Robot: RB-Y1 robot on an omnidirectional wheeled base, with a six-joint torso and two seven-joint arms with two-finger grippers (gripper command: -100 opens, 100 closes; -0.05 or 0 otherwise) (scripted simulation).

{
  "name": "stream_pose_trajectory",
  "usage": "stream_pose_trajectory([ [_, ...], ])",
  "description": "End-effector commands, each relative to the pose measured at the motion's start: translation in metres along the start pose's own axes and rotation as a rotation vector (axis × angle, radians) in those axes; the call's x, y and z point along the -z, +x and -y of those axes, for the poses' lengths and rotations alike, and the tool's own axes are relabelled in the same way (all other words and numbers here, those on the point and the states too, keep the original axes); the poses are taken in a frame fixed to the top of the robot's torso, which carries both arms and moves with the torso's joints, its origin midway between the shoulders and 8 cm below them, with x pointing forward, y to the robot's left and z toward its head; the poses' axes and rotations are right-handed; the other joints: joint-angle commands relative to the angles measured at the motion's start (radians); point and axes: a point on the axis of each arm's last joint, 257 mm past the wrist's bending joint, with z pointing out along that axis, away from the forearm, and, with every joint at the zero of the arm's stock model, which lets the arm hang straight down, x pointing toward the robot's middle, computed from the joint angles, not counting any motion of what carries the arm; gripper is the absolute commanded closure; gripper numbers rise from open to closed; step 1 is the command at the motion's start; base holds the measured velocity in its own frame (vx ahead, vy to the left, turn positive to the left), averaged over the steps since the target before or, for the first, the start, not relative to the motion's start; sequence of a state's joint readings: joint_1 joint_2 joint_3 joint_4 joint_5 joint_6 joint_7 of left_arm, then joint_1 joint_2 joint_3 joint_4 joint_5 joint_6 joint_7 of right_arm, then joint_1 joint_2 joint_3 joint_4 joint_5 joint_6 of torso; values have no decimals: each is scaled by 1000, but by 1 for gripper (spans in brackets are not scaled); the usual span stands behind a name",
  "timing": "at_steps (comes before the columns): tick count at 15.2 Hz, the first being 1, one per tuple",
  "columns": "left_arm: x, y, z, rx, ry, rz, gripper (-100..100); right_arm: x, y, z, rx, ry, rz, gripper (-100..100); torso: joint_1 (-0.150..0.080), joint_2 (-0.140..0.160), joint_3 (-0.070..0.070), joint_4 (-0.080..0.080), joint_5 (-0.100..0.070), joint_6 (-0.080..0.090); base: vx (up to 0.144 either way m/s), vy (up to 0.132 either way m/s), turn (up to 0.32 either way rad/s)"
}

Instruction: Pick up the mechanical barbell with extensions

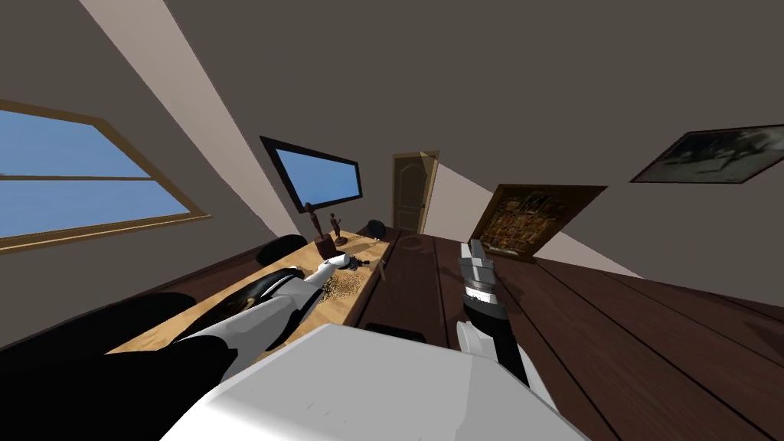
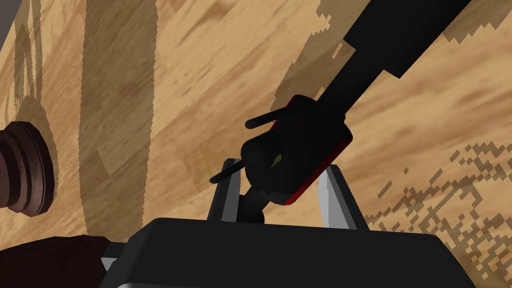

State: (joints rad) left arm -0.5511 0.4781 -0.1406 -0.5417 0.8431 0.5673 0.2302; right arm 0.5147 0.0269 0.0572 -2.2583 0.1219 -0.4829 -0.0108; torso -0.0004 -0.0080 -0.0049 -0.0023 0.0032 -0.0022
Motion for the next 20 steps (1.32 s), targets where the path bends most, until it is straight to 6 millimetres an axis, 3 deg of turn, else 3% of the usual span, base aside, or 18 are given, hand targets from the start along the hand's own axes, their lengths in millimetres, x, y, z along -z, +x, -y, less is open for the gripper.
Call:
stream_pose_trajectory([
  [1, 0, 1, 1, -26, 0, -4, 100, 0, 0, 0, 0, 0, 0, 0, 0, 0, 0, 0, 0, 0, 23, -29, 30],
  [2, -1, 5, -6, -17, -25, -9, 100, 0, 0, 0, 0, 0, 0, 0, 1, 0, 0, 0, 0, 1, 34, -47, 169],
  [5, 0, 5, 0, -53, -14, -18, 100, 0, 0, 0, 0, 0, 0, 0, -1, 0, 0, 0, 0, 0, 30, -52, 108],
  [6, -1, 11, -9, -45, -42, -27, 100, 0, 0, 0, 0, 0, 0, 0, 0, 1, 0, 0, 0, 1, 31, -43, 179],
  [9, 0, 10, -3, -79, -30, -36, 100, 0, 0, 0, 0, 0, 0, 0, -1, 0, 0, 0, 0, 1, 32, -50, 114],
  [10, -1, 17, -13, -82, -58, -48, 100, 0, 0, 0, 0, 0, 0, 0, 0, 0, 0, 0, 0, 2, 24, -39, 150],
  [13, 0, 16, -8, -106, -47, -58, 100, 0, 0, 0, 0, 0, 0, 0, -1, 0, 0, 0, -1, 1, 26, -52, 115],
  [14, -1, 23, -18, -111, -77, -73, 100, 0, 0, 0, 0, 0, 0, 0, -1, 0, 0, 0, -1, 2, 27, -42, 127],
  [18, 0, 23, -14, -134, -65, -83, 100, 0, 0, 0, 0, 0, 0, 0, -1, 0, 0, 0, -1, 2, 24, -41, 86],
  [19, -1, 31, -24, -133, -94, -103, 100, 0, 0, 0, 0, 0, 0, 0, 0, 1, 0, 0, -1, 2, 24, -47, 140],
  [20, -1, 31, -22, -129, -88, -108, 100, 0, 0, 0, 0, 0, 0, 0, -1, 1, 0, 0, -1, 1, 39, -73, 220],
])
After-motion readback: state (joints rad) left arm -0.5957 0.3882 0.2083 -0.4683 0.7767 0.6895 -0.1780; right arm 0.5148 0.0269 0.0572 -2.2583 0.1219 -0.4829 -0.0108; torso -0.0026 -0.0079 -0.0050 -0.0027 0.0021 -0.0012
